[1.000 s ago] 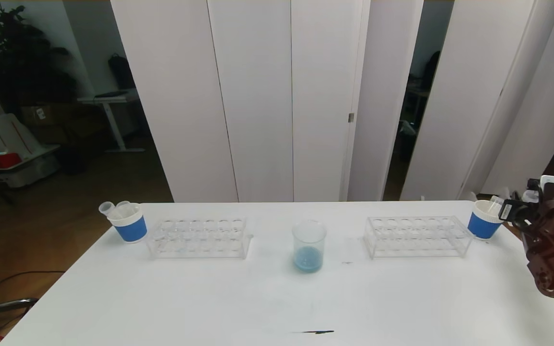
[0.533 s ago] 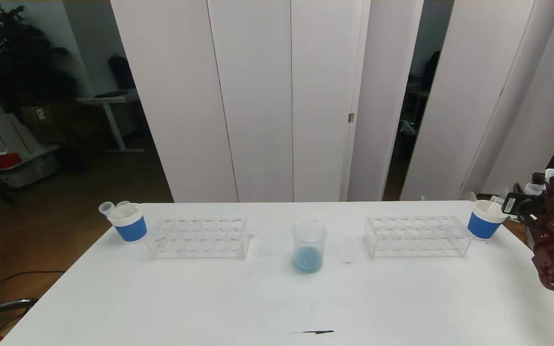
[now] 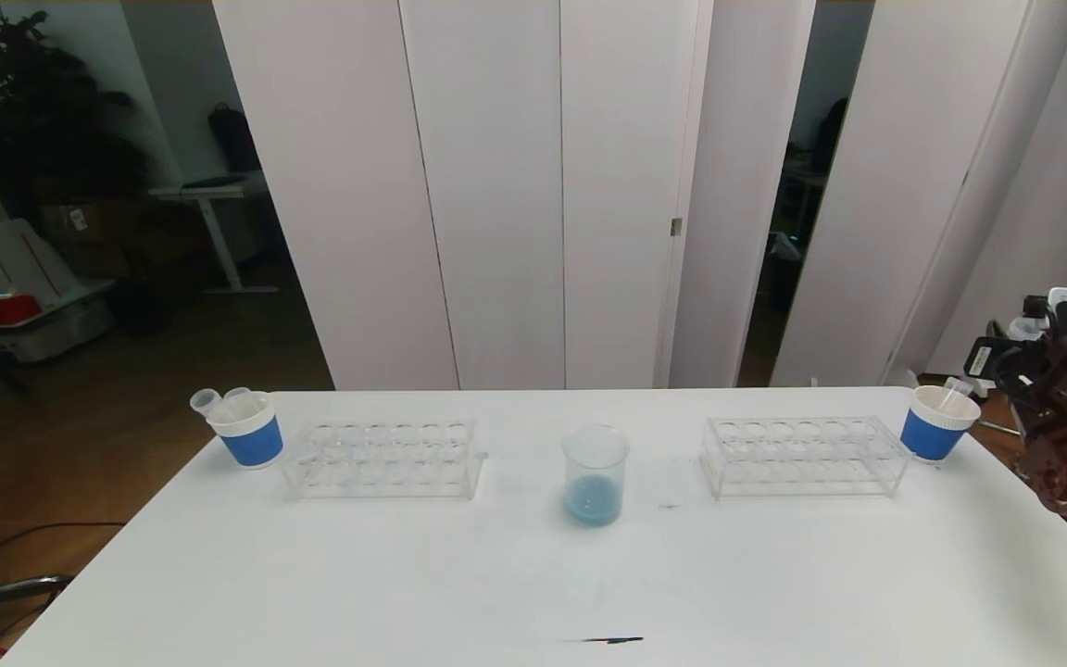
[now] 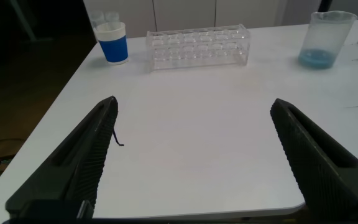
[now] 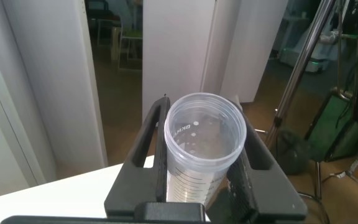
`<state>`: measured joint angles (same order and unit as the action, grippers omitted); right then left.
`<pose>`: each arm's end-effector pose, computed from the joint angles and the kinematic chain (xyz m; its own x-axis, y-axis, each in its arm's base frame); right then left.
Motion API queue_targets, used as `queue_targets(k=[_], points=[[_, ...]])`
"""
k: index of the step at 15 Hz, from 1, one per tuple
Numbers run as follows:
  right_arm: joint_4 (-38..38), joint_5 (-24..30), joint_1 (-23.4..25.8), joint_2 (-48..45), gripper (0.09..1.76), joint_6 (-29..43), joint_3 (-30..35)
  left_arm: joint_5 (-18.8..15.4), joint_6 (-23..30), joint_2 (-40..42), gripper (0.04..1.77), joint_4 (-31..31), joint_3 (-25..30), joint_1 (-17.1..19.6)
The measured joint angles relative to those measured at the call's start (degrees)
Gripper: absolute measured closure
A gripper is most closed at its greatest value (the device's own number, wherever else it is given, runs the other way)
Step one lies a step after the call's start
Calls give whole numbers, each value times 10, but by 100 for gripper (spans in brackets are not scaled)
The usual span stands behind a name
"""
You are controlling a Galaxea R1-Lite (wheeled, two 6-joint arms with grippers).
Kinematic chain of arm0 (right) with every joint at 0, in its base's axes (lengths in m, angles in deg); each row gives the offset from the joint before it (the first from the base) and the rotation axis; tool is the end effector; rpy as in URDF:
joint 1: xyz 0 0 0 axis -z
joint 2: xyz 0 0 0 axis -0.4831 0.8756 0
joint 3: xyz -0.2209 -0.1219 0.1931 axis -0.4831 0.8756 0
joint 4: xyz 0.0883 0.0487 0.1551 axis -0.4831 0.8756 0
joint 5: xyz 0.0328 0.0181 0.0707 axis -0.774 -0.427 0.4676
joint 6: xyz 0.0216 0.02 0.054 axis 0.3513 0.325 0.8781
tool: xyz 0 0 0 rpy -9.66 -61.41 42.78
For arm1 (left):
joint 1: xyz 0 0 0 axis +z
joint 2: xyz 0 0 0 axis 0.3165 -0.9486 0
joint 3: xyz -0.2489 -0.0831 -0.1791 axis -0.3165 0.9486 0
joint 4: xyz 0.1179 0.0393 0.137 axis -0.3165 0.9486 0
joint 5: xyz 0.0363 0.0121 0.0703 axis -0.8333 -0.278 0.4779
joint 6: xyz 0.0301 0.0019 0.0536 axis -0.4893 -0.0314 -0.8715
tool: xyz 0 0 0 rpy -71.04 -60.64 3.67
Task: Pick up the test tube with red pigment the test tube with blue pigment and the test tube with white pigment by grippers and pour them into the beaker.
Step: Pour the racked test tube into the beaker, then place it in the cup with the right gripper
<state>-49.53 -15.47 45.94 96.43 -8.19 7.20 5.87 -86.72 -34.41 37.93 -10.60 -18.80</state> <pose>0.4623 -0.1518 0.1141 0.8901 -0.4344 0.1378 0.4467 0.8915 -0.0751 -0.0072 -0.0015 0.0750 0.9996 -0.0291 -0.0050 0.0293 0.9984 0.0475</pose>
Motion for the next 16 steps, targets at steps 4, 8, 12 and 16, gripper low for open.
queue_targets(k=[4,8,12,16], points=[[0,-1,-19,14,125,1,-3,0,0,0,6,0,0,0],[-1,-1,-26,34,125,2,-9,0,0,0,6,0,0,0],[-3,-3,-32,54,125,6,-9,0,0,0,6,0,0,0],[-3,-4,-34,66,125,12,-5,0,0,0,6,0,0,0]])
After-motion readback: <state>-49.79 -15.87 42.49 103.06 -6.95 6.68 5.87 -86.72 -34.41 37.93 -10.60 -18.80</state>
